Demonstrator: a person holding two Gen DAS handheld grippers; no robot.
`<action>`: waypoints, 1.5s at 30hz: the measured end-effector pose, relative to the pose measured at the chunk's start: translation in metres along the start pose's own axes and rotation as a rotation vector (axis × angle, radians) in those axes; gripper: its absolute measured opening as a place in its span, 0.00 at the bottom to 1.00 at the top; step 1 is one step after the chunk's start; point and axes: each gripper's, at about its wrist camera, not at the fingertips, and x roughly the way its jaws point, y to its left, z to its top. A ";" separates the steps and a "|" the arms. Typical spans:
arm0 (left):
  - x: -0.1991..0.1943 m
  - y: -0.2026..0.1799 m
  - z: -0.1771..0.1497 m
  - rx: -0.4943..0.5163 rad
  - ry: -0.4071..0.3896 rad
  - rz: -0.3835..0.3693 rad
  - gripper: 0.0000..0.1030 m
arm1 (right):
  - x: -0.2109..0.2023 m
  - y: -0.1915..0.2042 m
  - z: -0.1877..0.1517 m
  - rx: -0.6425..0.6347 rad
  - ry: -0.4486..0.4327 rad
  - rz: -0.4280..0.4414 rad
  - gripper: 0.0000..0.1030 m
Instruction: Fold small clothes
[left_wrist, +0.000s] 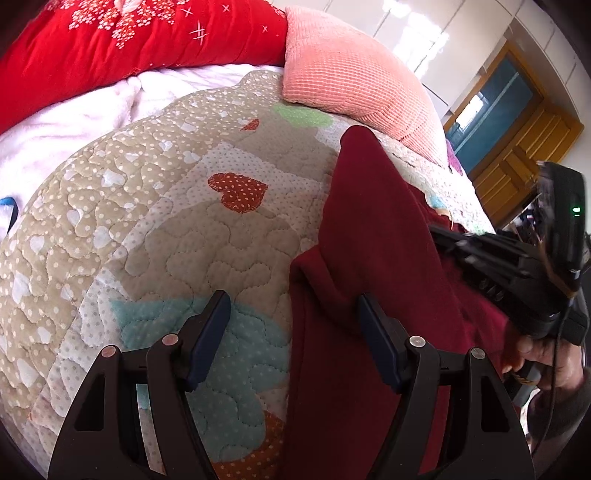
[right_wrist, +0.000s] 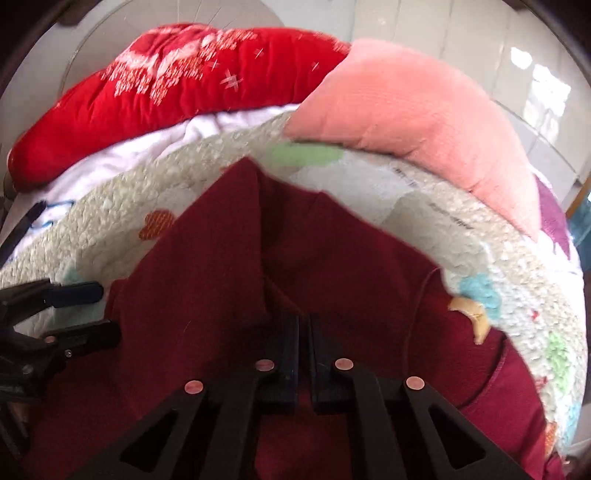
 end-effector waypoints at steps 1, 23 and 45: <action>0.000 0.001 0.000 -0.004 -0.003 0.001 0.69 | -0.004 -0.009 0.002 0.034 -0.024 -0.052 0.03; 0.004 0.000 0.012 -0.003 -0.050 0.112 0.69 | -0.026 0.009 -0.046 0.230 0.006 0.075 0.34; 0.018 -0.039 0.001 0.145 -0.022 0.077 0.69 | -0.083 -0.154 -0.127 0.520 0.015 -0.420 0.03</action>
